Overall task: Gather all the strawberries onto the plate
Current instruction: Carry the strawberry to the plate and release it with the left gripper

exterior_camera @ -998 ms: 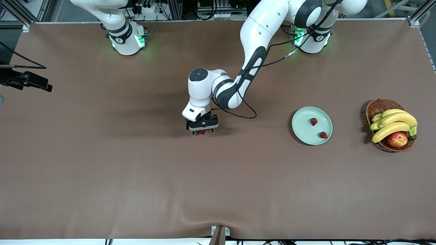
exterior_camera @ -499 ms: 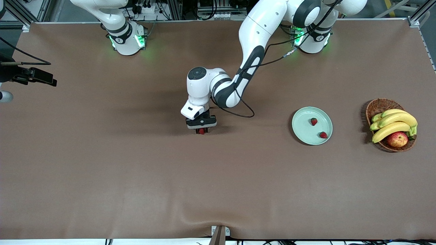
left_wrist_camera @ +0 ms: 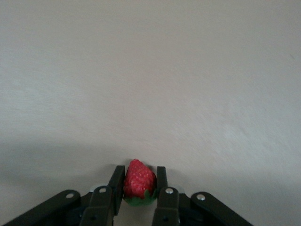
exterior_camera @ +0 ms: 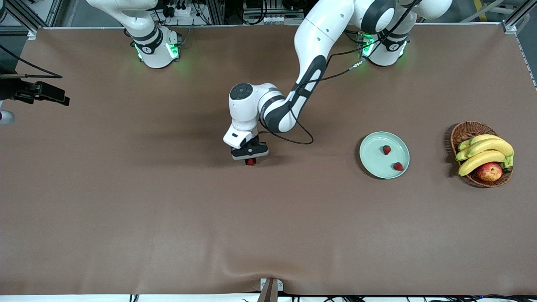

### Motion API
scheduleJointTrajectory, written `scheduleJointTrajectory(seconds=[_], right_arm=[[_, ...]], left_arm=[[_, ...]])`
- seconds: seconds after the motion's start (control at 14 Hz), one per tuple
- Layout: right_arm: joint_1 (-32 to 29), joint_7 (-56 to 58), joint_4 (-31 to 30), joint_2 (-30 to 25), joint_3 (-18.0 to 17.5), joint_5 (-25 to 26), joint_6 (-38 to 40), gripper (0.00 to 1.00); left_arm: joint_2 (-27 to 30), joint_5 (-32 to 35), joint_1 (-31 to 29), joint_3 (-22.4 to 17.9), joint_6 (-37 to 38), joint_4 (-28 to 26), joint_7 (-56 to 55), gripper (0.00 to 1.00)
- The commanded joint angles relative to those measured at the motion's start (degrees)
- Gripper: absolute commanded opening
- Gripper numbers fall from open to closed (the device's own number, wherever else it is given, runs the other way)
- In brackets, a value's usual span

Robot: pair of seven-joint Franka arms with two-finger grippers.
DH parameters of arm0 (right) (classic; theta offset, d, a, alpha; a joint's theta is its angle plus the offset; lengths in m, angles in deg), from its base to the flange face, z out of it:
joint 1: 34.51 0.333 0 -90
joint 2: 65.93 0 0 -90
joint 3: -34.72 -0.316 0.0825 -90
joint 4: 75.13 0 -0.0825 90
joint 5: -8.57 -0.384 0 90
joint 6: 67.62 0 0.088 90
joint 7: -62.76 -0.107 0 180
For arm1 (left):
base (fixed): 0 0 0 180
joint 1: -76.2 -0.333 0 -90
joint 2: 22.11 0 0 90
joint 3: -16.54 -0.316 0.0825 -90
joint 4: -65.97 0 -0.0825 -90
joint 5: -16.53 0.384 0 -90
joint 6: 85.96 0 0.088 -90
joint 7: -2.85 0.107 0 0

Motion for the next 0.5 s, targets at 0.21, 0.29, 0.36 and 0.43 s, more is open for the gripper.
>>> scheduleJointTrajectory(seconds=[0.21,0.29,0.36,0.43], right_arm=[[0.0,0.3,0.7,0.0,0.1,1.4,0.5,1.0],[-0.2,0.3,0.7,0.0,0.1,1.2,0.5,1.0],[-0.1,0.4,0.7,0.1,0.1,1.2,0.5,1.0],[-0.2,0.3,0.7,0.2,0.1,1.1,0.5,1.0]], left_arm=[[7.5,-3.1,-11.3,-0.1,13.9,-1.5,-5.8,0.0],[7.9,-3.1,-13.4,-0.1,17.3,-1.9,-6.5,0.0],[8.1,-3.2,-15.8,-0.1,21.3,-2.1,-5.9,0.0],[8.5,-3.2,-18.8,0.2,25.0,-2.2,-5.3,0.0]])
